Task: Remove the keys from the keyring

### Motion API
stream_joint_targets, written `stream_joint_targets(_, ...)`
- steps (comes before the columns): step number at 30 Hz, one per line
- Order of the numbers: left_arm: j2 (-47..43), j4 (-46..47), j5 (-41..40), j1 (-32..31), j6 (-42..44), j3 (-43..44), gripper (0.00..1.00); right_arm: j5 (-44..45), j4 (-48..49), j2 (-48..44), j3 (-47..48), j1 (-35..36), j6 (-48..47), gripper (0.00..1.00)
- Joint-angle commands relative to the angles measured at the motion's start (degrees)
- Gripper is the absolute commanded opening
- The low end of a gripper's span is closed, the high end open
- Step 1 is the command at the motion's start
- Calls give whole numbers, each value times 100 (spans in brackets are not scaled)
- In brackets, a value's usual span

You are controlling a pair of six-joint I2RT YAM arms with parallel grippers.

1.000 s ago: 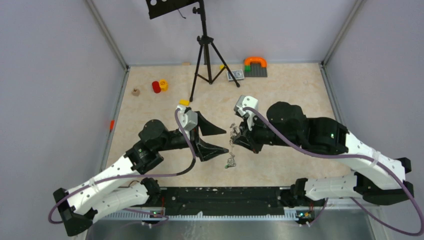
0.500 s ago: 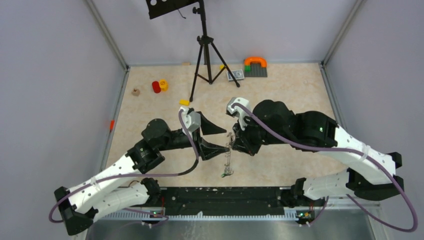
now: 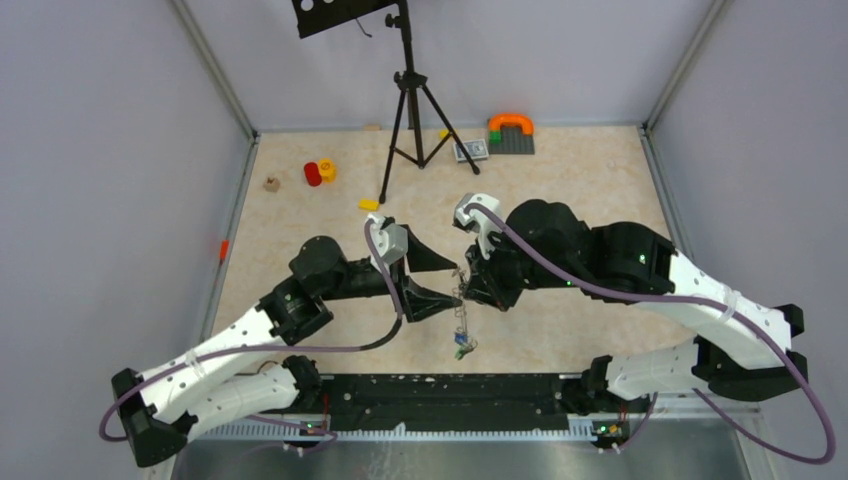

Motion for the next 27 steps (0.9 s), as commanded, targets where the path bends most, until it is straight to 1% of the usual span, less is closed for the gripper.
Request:
stream_joint_targets(1, 63, 219, 108, -50, -68, 147, 70, 160, 349, -6, 362, 1, 130, 0)
stream_joint_targets(10, 114, 47, -21, -93, 35, 198, 69, 192, 351, 80, 487, 3, 148, 0)
stream_joint_targets(24, 91, -348, -115, -112, 264, 296, 36, 35, 341, 14, 473, 1, 201, 0)
stream_joint_targets(27, 41, -383, -226, -112, 290, 272, 24, -66, 327, -40, 431, 3, 226, 0)
